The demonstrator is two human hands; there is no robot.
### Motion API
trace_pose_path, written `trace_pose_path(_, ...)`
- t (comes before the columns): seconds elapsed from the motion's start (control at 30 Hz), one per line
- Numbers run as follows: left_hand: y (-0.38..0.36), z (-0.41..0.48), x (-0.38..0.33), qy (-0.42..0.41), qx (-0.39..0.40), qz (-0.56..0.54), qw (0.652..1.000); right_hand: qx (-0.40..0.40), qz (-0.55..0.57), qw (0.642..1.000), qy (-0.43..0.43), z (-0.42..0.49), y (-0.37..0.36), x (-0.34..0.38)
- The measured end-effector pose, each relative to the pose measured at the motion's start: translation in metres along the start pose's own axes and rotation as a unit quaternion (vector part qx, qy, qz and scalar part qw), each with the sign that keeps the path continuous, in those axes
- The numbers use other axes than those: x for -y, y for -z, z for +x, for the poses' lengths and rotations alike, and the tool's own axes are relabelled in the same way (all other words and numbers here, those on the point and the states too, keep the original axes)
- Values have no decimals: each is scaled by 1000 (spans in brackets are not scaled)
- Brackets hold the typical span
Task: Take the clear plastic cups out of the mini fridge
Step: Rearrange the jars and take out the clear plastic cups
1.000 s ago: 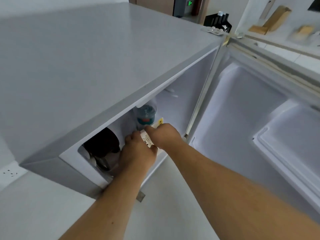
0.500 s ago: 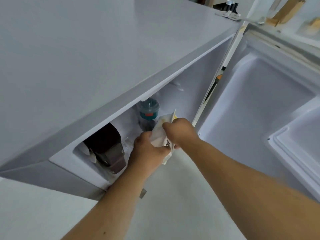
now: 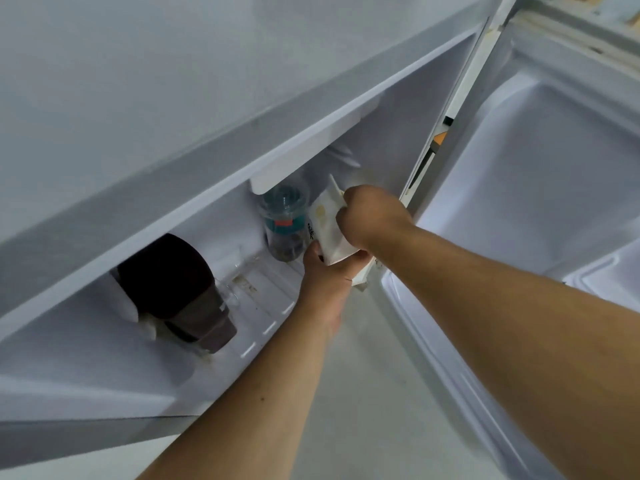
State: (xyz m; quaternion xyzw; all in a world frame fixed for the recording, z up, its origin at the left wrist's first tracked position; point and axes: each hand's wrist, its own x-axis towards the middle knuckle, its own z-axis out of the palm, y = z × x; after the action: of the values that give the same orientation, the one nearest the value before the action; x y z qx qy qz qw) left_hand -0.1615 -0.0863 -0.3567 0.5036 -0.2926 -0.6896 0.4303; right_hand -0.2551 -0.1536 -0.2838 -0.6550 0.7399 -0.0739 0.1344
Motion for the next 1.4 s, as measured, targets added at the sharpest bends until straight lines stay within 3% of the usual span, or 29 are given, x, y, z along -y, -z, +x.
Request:
trace_pose_path(0.13,-6,14,6,-23,-17,9,1000,-29,-50,998,36,11,-5,1)
trace_pose_path(0.4,-16,24,0,-39,-52,-9,998,-58,2,997,44,32,-12,4)
trace_pose_path(0.77,-11,36,-10,-30,-61,-7,998,-7,52,998,31,46,-14,13)
trace_pose_path(0.87,-1,33,-12,0,-64,-7,998,-68,89,993,40,39,-20,4)
trace_pose_path(0.97,17,32,-17,31,-83,-90,992,-156,69,983,65,26,-24,-1)
trace_pose_path(1.03,27,23,-21,29,-158,-126,979,-218,6,968,124,16,-22,1)
trace_pose_path(1.1,32,15,-22,-34,-255,-59,964,-259,-30,944,202,11,-19,5)
trace_pose_path(1.17,36,12,-25,-117,-333,-11,936,-237,18,948,213,10,-17,14)
trace_pose_path(1.23,39,15,-33,-165,-375,-24,912,-185,113,964,153,13,-17,25)
trace_pose_path(1.4,35,26,-54,-171,-369,-78,910,-41,283,958,-9,23,-17,42)
